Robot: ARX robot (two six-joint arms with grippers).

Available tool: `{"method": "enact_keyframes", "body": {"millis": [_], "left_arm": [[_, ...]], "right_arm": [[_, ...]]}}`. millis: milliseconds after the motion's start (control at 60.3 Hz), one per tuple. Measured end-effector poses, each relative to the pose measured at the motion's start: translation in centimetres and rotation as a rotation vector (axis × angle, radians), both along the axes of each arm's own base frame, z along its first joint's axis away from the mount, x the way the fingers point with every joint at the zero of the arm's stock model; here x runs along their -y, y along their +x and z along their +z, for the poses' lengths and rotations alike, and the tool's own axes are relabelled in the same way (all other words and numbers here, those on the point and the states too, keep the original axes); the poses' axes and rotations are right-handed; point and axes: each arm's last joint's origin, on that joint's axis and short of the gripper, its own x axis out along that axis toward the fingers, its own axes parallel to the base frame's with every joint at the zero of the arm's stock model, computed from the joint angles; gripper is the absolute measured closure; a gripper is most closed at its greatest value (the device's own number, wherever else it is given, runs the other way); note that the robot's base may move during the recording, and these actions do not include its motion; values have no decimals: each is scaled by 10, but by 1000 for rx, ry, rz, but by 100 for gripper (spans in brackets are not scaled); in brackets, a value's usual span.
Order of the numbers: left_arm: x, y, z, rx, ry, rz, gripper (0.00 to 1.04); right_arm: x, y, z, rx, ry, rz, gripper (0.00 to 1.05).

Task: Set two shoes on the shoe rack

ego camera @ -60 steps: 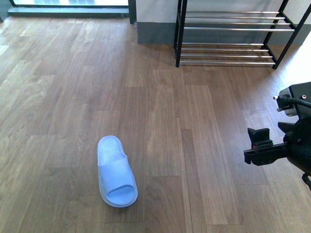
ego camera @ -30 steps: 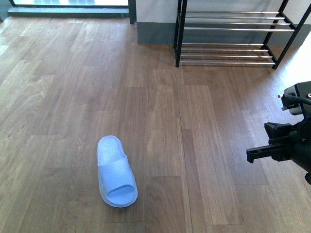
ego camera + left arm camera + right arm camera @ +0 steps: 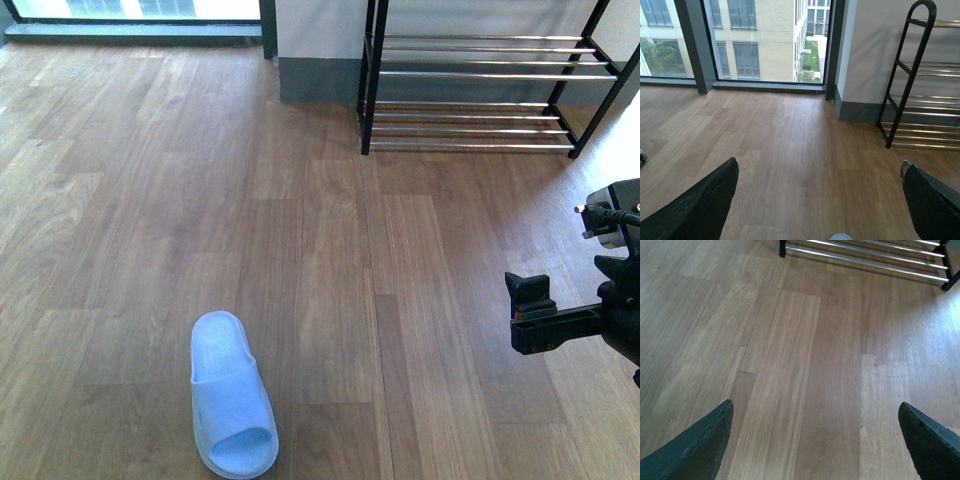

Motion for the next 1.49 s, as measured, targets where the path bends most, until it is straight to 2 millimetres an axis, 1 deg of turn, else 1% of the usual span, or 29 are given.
{"method": "enact_keyframes", "body": {"millis": [1293,1309,1343,1359,1376,1409,1425,1442,1459,1475,1492], "left_arm": [[0,0,0,0,0,0,9],[0,0,0,0,0,0,9],[0,0,0,0,0,0,9],[0,0,0,0,0,-1,9],[0,0,0,0,0,0,9],[0,0,0,0,0,0,9],[0,0,0,0,0,0,9],[0,0,0,0,0,0,9],[0,0,0,0,0,0,9],[0,0,0,0,0,1,9],[0,0,0,0,0,2,9]], "right_arm": [[0,-7,-1,-22,2,2,9],[-1,-9,2,-30,9,6,9],[-3,-18,9,-108,28,4,9],[-5,-30,15,-170,44,4,9],[-6,-36,19,-196,50,7,9],[-10,-61,37,-264,52,15,9],[-11,-66,41,-268,51,19,9],[-11,-75,52,-264,54,23,9],[-12,-78,57,-255,56,24,9],[-12,-82,69,-221,68,25,9],[-12,-83,74,-206,75,27,9]]}}
